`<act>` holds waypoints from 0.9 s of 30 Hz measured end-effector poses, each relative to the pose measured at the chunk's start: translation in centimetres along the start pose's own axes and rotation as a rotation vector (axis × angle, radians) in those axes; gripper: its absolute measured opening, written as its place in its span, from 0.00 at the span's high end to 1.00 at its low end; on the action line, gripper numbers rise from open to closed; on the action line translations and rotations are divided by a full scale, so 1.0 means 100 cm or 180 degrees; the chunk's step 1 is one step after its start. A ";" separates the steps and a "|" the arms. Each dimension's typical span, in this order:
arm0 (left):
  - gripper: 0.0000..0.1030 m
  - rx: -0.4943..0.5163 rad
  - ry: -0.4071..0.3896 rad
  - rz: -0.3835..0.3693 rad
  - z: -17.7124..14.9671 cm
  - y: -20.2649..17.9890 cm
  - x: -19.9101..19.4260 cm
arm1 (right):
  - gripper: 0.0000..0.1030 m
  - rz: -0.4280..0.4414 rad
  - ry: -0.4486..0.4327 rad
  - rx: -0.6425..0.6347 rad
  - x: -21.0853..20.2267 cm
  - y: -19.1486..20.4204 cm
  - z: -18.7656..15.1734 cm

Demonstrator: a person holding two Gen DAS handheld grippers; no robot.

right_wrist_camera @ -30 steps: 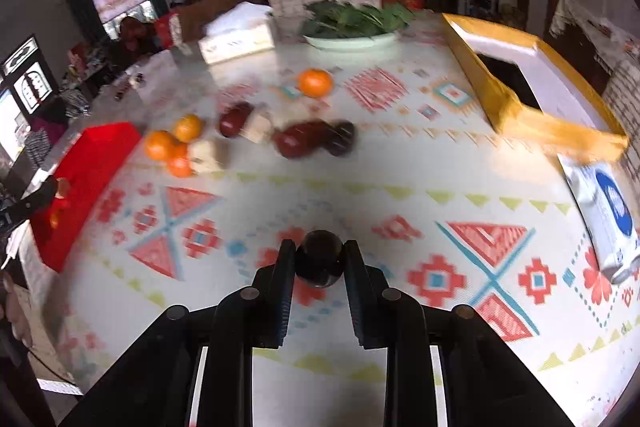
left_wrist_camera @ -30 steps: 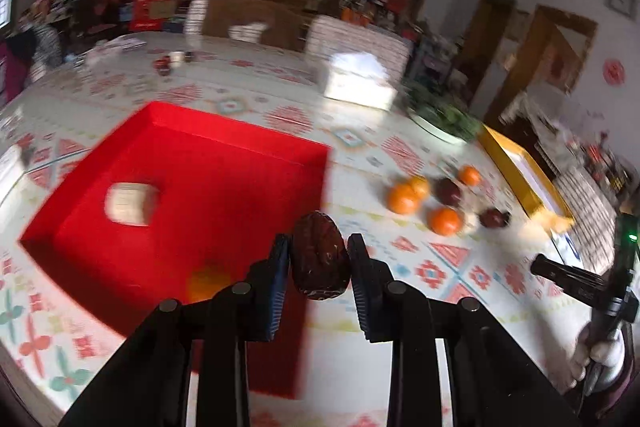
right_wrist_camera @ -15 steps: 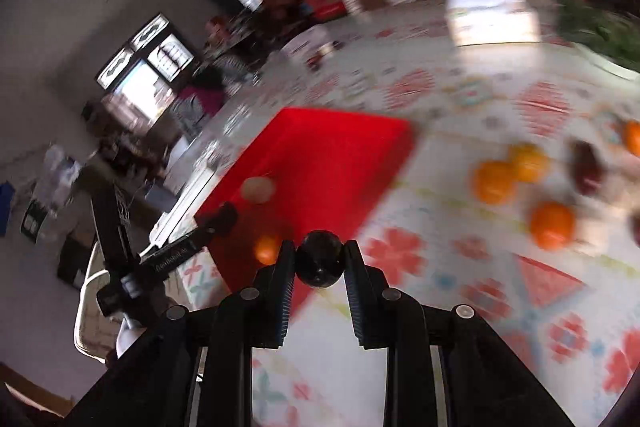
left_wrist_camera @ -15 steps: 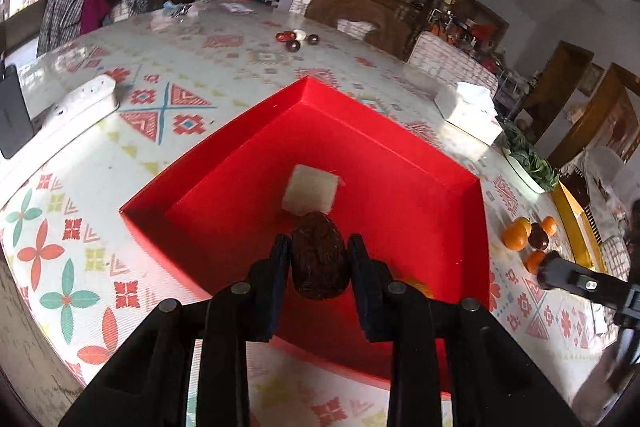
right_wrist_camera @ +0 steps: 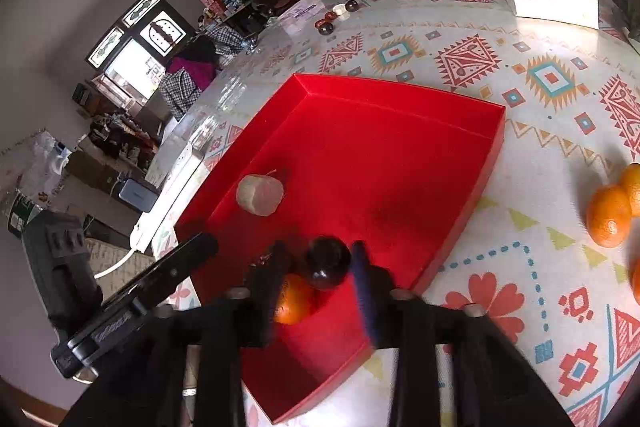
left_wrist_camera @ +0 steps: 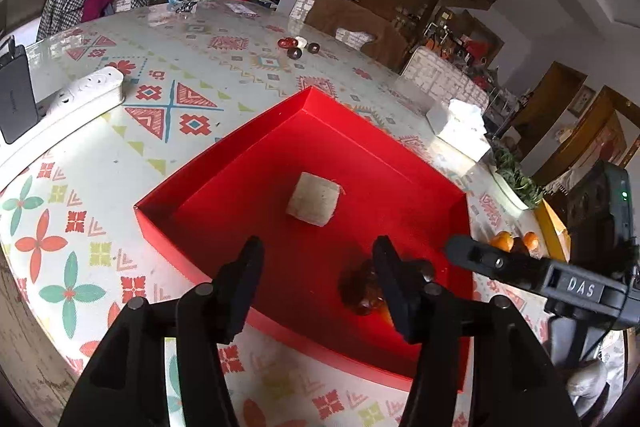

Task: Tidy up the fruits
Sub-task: 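Lower the date into the red tray with left tool while right tool drops the plum there, then grasp an orange with left tool while right tool grasps another white cube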

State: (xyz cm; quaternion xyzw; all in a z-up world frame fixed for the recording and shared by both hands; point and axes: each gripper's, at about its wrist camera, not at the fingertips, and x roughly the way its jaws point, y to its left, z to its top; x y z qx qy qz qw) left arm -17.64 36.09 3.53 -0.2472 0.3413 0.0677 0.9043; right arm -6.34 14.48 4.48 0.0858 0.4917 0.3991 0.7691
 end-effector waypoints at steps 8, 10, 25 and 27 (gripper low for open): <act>0.34 0.0134 -0.0155 -0.0025 0.000 -0.023 -0.029 | 0.35 -0.0049 -0.0365 0.0000 -0.048 -0.011 -0.001; 0.33 0.0192 -0.0158 -0.0037 -0.001 -0.032 -0.032 | 0.35 -0.0104 -0.0478 -0.0005 -0.070 -0.021 -0.007; 0.26 0.0778 0.0088 -0.0361 -0.041 -0.141 -0.018 | 0.35 -0.0946 -0.1142 0.0770 -0.243 -0.193 -0.065; 0.26 0.0839 0.0211 -0.0436 -0.049 -0.158 -0.006 | 0.35 -0.1058 -0.1155 0.0894 -0.254 -0.215 -0.069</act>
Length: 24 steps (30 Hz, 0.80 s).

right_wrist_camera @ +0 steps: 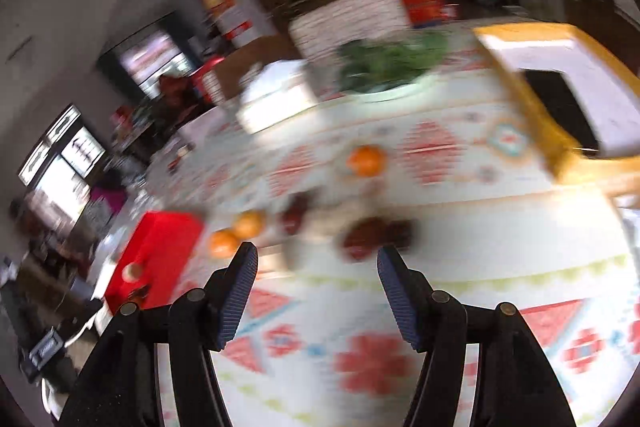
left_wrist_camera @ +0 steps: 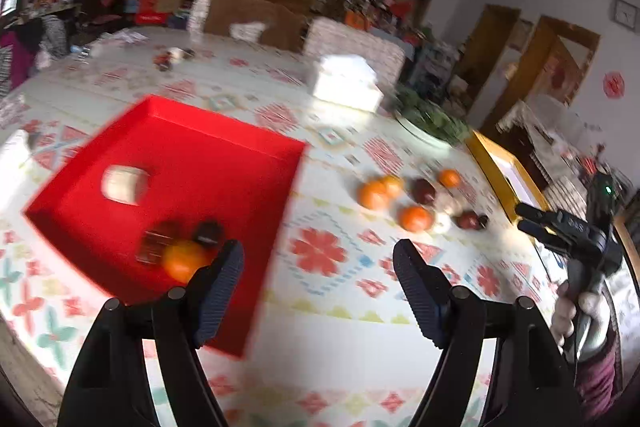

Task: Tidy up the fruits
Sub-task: 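Grasp an orange with left tool while right tool grasps another white cube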

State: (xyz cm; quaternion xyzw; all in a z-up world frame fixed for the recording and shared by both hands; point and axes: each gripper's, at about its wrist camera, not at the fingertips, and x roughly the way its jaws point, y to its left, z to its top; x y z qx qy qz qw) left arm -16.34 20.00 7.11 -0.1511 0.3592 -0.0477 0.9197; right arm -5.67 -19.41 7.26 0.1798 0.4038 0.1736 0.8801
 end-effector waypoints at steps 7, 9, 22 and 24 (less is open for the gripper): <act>0.26 0.0275 0.0151 -0.0078 -0.007 -0.040 0.020 | 0.35 -0.0219 0.0140 0.0010 0.031 -0.017 0.005; 0.26 0.0333 0.0137 -0.0076 -0.007 -0.044 0.021 | 0.35 -0.0304 0.0163 -0.0024 0.044 -0.017 0.005; 0.26 0.0388 0.0261 -0.0097 -0.005 -0.053 0.048 | 0.35 0.0393 0.0262 -0.0739 0.066 0.059 -0.004; 0.26 0.0333 0.0234 -0.0080 -0.001 -0.046 0.048 | 0.39 0.0362 0.0345 -0.0838 0.075 0.072 -0.011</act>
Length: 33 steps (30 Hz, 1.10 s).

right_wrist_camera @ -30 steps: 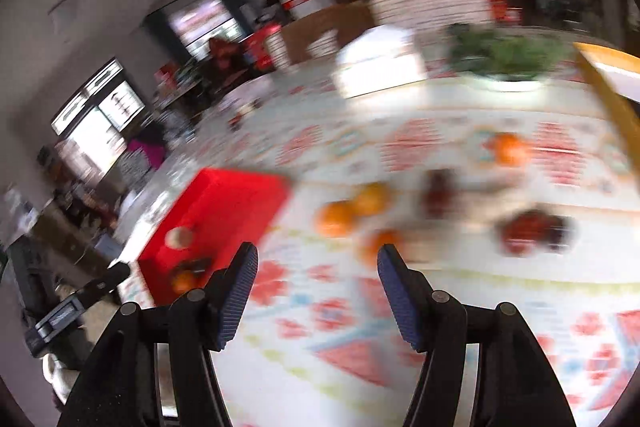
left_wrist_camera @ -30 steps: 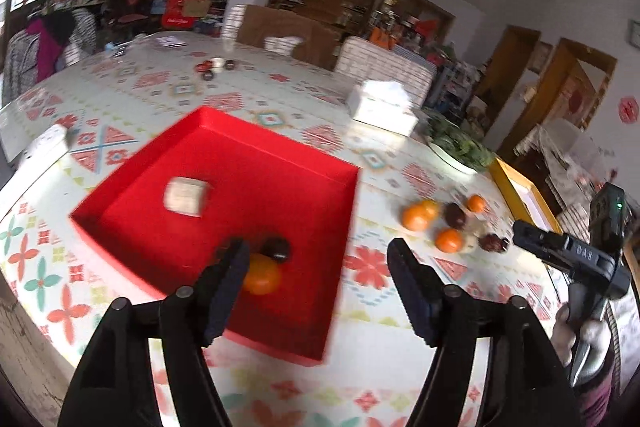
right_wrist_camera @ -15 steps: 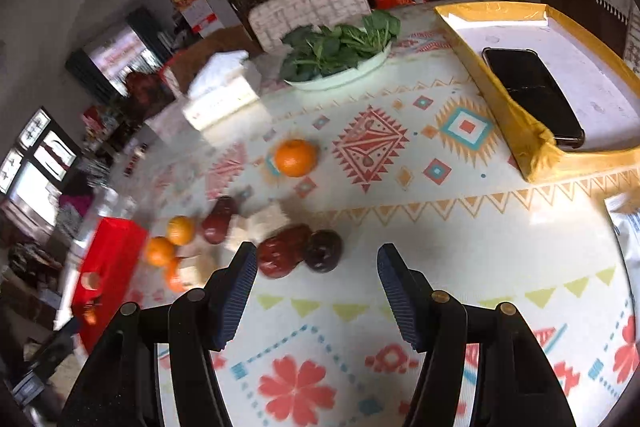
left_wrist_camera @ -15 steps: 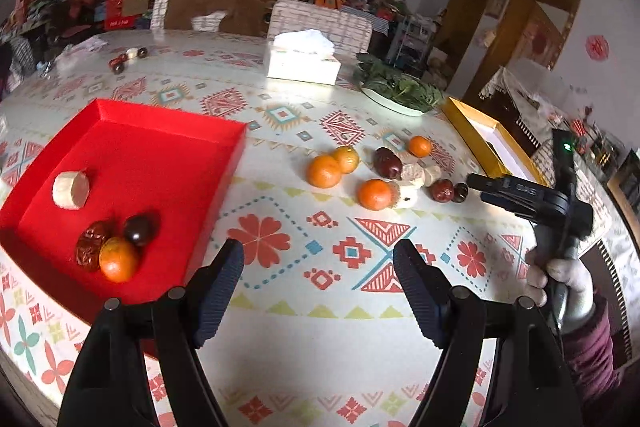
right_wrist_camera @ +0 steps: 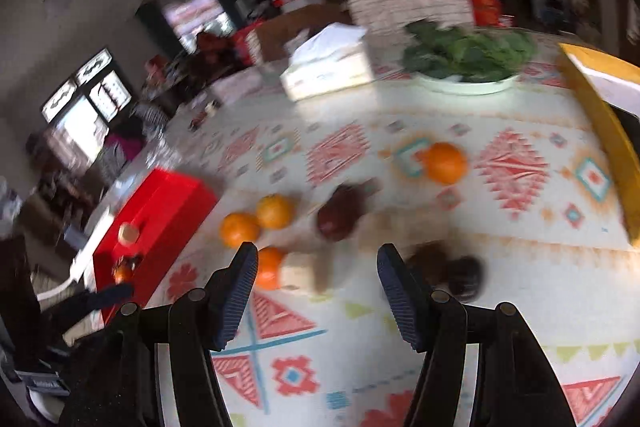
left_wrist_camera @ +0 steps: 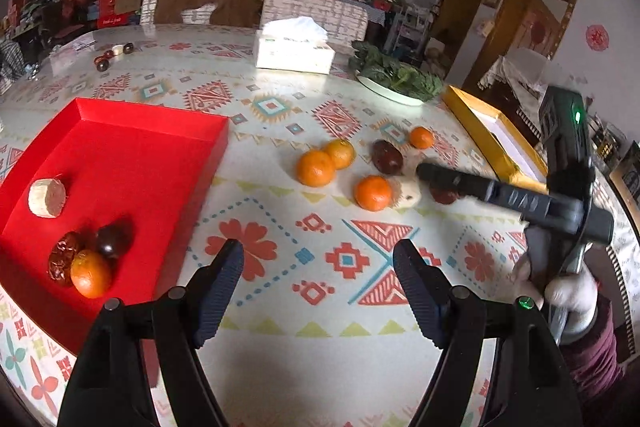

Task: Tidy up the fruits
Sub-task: 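Grasp an orange with left tool while right tool grasps another white cube, then drop the orange into the red tray with left tool while right tool drops the cube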

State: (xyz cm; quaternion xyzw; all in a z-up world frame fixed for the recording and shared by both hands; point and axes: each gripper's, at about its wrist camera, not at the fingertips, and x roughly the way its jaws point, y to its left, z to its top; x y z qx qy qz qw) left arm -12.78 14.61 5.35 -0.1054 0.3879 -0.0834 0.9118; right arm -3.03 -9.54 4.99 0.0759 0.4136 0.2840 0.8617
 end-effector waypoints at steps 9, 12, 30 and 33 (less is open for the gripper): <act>0.26 -0.0075 -0.0094 0.0069 0.019 0.015 0.004 | 0.73 -0.0094 0.0209 0.0111 0.028 0.000 -0.008; 0.26 -0.0074 -0.0094 0.0005 0.032 0.014 0.014 | 0.73 -0.0077 0.0172 0.0232 0.024 -0.008 -0.009; 0.67 0.0096 0.0383 -0.0055 0.057 -0.001 0.122 | 0.72 0.0052 0.0072 0.0437 0.011 -0.027 -0.010; 0.67 0.0079 0.0347 -0.0038 0.056 0.001 0.119 | 0.72 0.0051 0.0069 0.0442 0.012 -0.027 -0.010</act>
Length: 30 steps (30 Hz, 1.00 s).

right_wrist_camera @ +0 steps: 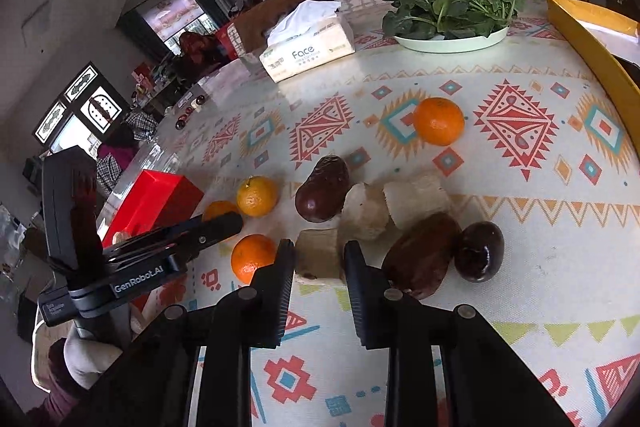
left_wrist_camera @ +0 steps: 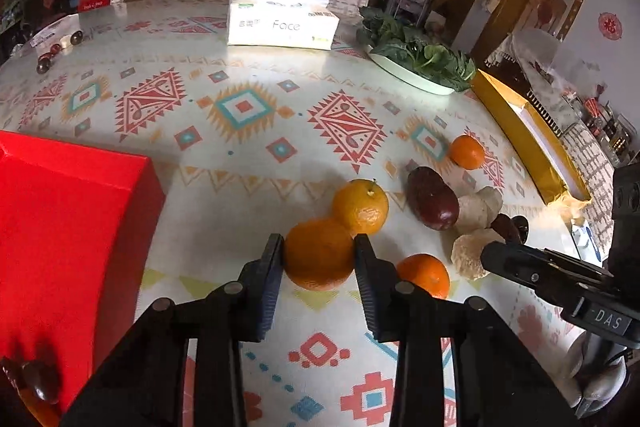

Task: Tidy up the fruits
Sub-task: 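Drop the orange into the red tray with left tool while right tool drops the cube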

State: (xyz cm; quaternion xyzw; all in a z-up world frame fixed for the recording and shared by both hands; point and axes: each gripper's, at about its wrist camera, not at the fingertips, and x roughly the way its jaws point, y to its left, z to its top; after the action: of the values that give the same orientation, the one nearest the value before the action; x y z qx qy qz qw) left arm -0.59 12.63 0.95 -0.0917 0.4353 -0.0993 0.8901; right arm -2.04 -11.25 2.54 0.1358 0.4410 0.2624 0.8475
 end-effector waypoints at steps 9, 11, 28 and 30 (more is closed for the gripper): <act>0.67 -0.0318 -0.0376 -0.0147 -0.012 0.029 -0.067 | 0.73 0.0059 -0.0078 0.0022 -0.005 0.000 -0.002; 0.67 -0.0336 -0.0473 -0.0125 -0.015 0.039 -0.088 | 0.72 0.0093 -0.0114 0.0062 -0.007 0.001 -0.001; 0.67 -0.0838 -0.0563 0.0518 -0.005 0.200 -0.140 | 0.72 0.0646 0.0187 -0.0487 0.031 0.182 0.018; 0.67 -0.0901 -0.0490 0.0548 -0.003 0.214 -0.132 | 0.72 0.0648 0.0298 -0.0599 0.054 0.205 0.014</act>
State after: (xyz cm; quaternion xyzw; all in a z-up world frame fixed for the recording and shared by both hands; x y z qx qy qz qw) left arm -6.67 36.60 5.39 -0.1857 0.3817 0.0469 0.9042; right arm -4.96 8.76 9.17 0.0874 0.4375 0.3932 0.8040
